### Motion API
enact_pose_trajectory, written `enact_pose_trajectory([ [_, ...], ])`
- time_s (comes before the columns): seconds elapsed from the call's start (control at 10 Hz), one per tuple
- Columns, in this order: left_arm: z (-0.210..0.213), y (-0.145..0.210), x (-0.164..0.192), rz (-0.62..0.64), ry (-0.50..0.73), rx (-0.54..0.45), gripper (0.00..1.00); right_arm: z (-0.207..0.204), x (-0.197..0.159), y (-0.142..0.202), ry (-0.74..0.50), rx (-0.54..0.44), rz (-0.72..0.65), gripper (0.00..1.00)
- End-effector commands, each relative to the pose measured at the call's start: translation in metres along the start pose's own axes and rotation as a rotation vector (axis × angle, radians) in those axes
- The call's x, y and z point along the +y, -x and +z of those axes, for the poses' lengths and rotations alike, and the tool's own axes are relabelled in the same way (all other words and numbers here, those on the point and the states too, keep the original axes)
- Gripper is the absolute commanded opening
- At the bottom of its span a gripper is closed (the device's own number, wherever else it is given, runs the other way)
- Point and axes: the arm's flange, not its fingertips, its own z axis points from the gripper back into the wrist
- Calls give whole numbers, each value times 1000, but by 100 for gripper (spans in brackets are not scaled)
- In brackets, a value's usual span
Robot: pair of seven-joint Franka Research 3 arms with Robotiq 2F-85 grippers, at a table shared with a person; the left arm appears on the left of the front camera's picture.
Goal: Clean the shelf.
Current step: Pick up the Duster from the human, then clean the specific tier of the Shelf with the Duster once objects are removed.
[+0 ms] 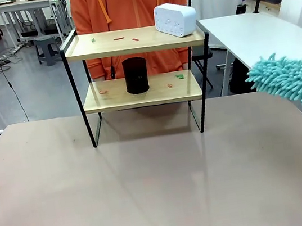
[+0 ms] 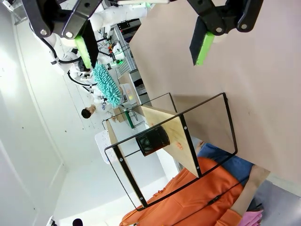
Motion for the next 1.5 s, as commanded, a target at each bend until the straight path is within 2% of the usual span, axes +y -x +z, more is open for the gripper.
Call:
enact_pose_trajectory([
  [0.0, -1, 3, -3, -18, 14, -3, 100, 6, 10, -9, 7, -36, 14, 0],
  [1.4, -1, 3, -3, -18, 14, -3, 100, 6, 10, -9, 7, -36, 14, 0],
])
